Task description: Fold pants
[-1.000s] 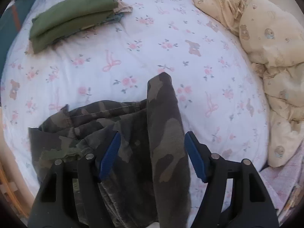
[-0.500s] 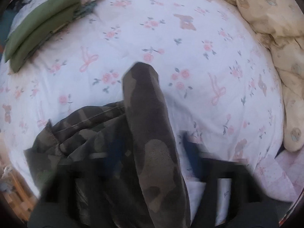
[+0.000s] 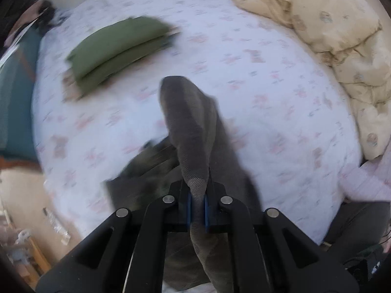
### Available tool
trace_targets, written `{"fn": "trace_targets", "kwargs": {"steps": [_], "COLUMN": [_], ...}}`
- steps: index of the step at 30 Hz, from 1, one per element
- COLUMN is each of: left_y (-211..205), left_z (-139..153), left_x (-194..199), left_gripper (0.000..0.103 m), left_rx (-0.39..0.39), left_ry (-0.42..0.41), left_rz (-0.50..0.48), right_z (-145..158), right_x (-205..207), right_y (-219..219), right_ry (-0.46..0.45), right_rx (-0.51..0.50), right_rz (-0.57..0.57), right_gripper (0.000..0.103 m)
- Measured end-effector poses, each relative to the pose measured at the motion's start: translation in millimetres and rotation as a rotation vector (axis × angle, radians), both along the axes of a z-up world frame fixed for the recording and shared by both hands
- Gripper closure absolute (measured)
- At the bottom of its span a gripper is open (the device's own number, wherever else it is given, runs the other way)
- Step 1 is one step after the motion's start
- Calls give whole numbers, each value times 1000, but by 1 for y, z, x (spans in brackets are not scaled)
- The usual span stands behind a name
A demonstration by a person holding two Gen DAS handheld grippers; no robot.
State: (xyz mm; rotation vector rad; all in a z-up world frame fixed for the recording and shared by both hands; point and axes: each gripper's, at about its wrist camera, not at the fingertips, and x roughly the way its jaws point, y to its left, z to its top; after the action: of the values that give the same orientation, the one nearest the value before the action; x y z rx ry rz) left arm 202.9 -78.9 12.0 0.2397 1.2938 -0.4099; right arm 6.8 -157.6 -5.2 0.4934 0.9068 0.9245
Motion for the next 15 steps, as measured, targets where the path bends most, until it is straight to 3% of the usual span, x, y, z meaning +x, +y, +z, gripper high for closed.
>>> {"fn": "trace_targets", "kwargs": {"steps": [5, 9, 12, 15], "left_y": [99, 135, 145, 150], "left_z": [-43, -100, -114, -101], "left_x": [-3, -8, -14, -19], "left_gripper": [98, 98, 98, 97], "left_rx": [-13, -6, -45, -105], "left_ry": [49, 132, 146, 100], "left_rz": [152, 215, 226, 206], "right_z": [-24, -52, -56, -35], "right_x": [12, 16, 11, 8], "right_y": [78, 130, 132, 105], "right_ry": [42, 108, 149, 154], "right_rx": [-44, -184, -290, -321], "right_rz": [104, 163, 197, 196], "right_gripper": [101, 98, 96, 95]}}
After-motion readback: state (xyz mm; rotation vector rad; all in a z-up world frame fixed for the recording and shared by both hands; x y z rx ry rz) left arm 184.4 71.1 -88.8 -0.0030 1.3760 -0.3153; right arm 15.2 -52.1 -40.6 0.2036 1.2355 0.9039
